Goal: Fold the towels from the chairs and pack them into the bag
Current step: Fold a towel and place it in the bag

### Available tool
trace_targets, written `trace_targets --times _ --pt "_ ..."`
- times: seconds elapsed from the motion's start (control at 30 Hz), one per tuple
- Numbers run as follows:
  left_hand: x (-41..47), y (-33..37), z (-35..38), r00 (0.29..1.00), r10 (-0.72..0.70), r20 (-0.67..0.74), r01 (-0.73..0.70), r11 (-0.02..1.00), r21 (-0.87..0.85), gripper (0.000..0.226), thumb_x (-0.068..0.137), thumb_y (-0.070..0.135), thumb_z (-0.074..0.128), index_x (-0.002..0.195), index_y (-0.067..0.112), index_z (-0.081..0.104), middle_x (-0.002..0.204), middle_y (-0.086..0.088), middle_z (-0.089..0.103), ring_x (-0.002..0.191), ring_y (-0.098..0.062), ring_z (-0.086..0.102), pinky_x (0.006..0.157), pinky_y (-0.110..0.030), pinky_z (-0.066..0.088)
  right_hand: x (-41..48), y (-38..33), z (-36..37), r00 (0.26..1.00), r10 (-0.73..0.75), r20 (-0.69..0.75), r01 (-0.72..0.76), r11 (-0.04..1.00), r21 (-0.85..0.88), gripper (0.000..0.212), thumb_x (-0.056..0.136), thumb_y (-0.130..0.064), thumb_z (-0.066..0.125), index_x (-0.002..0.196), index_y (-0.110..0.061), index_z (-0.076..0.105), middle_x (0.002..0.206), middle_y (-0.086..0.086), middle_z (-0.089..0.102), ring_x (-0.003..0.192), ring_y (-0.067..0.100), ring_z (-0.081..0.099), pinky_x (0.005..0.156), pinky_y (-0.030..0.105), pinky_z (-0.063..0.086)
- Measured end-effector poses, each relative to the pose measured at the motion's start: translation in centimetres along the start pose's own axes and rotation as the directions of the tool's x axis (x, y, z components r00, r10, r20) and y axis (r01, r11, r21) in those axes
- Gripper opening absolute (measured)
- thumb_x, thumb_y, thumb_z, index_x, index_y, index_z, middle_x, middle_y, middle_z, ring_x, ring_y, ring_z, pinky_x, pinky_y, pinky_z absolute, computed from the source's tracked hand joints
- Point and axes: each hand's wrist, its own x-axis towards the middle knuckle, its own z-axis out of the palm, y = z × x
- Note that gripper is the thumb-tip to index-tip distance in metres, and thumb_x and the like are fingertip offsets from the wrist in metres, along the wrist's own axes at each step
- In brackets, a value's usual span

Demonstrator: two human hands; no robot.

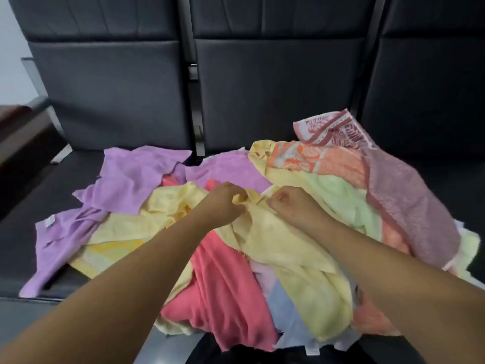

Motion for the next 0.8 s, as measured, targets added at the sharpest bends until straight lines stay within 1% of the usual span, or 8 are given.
trace_targets --times 0.13,0.23,0.3,0.4,0.47,0.6,0.7,0.8 --pt "-0.2 -1.6 3.0 0.999 -0.012 0.048 0.0 0.974 0.226 0.054 0.094 0.03 0.063 0.146 0.023 0.049 0.137 -0.006 0.054 0.125 -0.031 0.048 0.106 -0.038 0.04 -0.2 2.5 1.9 0.997 -0.083 -0.001 0.082 0.988 -0.129 0.037 0.084 -0.04 0.078 0.11 -0.017 0.065 0.107 -0.002 0.064 0.098 0.016 0.062 0.082 0.029 0.046" --pt "-0.4 -2.0 3.8 0.991 0.086 -0.098 -0.069 0.984 0.167 0.009 0.092 0.026 0.066 0.097 0.019 0.066 0.101 -0.011 0.06 0.1 -0.031 0.056 0.08 -0.033 0.041 -0.7 3.4 2.7 0.981 -0.195 0.01 0.192 0.956 -0.223 0.023 0.083 -0.032 0.08 0.094 -0.016 0.069 0.099 0.003 0.068 0.091 0.02 0.063 0.077 0.033 0.048" --pt "-1.3 -1.6 3.1 0.978 0.123 -0.167 -0.102 0.986 0.131 0.015 0.092 0.022 0.067 0.078 0.021 0.061 0.092 -0.01 0.059 0.092 -0.03 0.056 0.071 -0.032 0.034 -1.3 3.3 2.5 0.971 -0.237 -0.021 0.229 0.955 -0.189 0.014 0.086 -0.025 0.078 0.084 -0.013 0.072 0.088 0.004 0.071 0.084 0.021 0.064 0.075 0.035 0.049" --pt "-3.2 -0.9 1.3 0.958 0.146 -0.248 -0.115 0.984 0.138 0.019 0.094 0.029 0.069 0.102 0.013 0.074 0.096 0.0 0.064 0.089 -0.018 0.055 0.073 -0.029 0.035 -2.9 2.2 1.5 0.946 -0.309 -0.097 0.298 0.948 -0.11 0.019 0.09 -0.026 0.075 0.072 -0.02 0.07 0.074 -0.002 0.068 0.072 0.013 0.059 0.065 0.028 0.044" --pt "-4.6 0.0 -0.1 0.94 0.15 -0.308 -0.122 0.987 0.106 0.02 0.093 0.032 0.07 0.101 0.014 0.076 0.088 0.006 0.063 0.084 -0.015 0.056 0.072 -0.03 0.041 -4.4 1.2 0.5 0.92 -0.357 -0.162 0.348 0.934 -0.081 0.017 0.091 -0.025 0.075 0.075 -0.018 0.074 0.071 -0.004 0.066 0.068 0.011 0.055 0.062 0.024 0.04" --pt "-8.3 3.3 -2.8 0.892 0.158 -0.422 -0.184 0.983 -0.019 0.015 0.094 0.033 0.07 0.094 0.018 0.073 0.077 0.011 0.064 0.075 -0.011 0.059 0.07 -0.029 0.047 -8.2 -1.5 -2.4 0.832 -0.432 -0.348 0.447 0.894 -0.04 0.015 0.093 -0.017 0.072 0.089 -0.005 0.078 0.084 0.009 0.074 0.078 0.019 0.062 0.077 0.032 0.047" --pt "-11.2 7.1 -5.0 0.859 0.202 -0.47 -0.256 0.965 -0.053 0.015 0.1 0.036 0.06 0.096 0.023 0.065 0.074 0.007 0.062 0.067 -0.008 0.053 0.061 -0.022 0.04 -12.0 -4.2 -5.8 0.812 -0.403 -0.421 0.466 0.883 0.053 0.01 0.096 -0.015 0.069 0.088 -0.014 0.075 0.081 -0.002 0.071 0.072 0.001 0.059 0.069 0.014 0.044" --pt "-14.0 10.6 -7.1 0.831 0.29 -0.475 -0.384 0.917 -0.112 0.014 0.101 0.035 0.058 0.093 0.024 0.059 0.073 0.004 0.063 0.059 -0.006 0.045 0.055 -0.016 0.035 -15.9 -6.9 -9.8 0.786 -0.359 -0.504 0.514 0.832 0.209 0.012 0.097 -0.017 0.066 0.088 -0.019 0.073 0.082 -0.004 0.069 0.08 0.01 0.061 0.076 0.029 0.051"
